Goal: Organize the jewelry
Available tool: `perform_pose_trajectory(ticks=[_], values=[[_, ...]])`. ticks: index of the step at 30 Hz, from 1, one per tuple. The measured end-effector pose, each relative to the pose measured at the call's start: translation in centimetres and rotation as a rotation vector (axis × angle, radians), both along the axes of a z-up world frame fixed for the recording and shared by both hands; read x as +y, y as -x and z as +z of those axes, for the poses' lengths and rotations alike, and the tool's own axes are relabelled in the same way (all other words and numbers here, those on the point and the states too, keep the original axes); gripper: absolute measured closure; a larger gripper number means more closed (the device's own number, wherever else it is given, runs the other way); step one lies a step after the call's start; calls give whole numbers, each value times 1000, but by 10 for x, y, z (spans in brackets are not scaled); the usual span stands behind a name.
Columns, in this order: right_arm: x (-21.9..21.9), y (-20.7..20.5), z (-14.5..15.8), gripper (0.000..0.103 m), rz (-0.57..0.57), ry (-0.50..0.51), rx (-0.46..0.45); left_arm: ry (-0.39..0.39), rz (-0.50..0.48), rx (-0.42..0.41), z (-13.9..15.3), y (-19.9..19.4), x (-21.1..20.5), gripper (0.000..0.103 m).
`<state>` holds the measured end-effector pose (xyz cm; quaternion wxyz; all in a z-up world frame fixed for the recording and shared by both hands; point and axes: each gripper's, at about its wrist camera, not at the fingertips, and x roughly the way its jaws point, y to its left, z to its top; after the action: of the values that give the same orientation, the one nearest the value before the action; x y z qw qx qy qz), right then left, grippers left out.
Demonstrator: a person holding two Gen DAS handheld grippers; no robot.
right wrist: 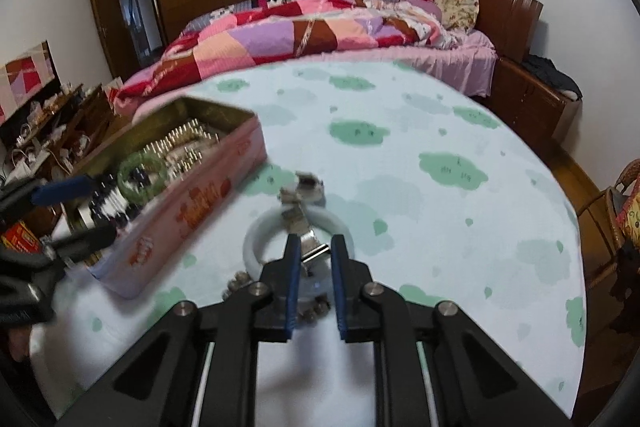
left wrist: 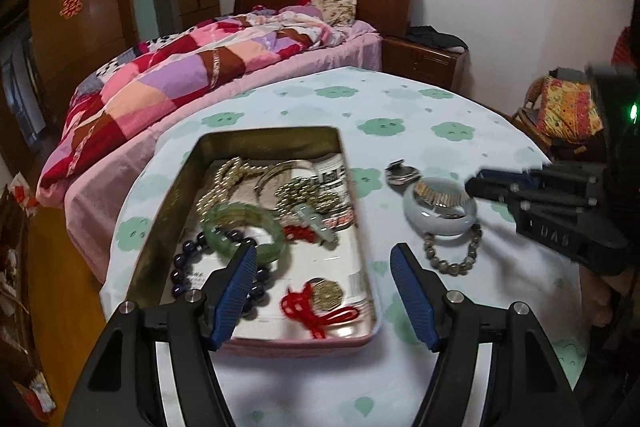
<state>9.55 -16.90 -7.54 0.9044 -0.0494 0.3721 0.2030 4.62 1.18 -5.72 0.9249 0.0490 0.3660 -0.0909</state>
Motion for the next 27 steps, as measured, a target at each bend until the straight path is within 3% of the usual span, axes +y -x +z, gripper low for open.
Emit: perform_pose_trajectory(ticks=[8, 9, 12, 27], values=[[-7, -16, 46, 89, -28, -38, -98, -39, -62, -6, 0, -12, -21, 34], [-10, -18, 50, 98, -37, -41, -107, -34, -63, -5, 0, -13, -22, 34], [-19, -22, 61, 98, -58, -51, -126, -26, -64, -7, 2, -14, -21, 34], [-62, -31, 37, 98, -172, -38, -73, -7, -47, -13, 5, -15, -11, 34]])
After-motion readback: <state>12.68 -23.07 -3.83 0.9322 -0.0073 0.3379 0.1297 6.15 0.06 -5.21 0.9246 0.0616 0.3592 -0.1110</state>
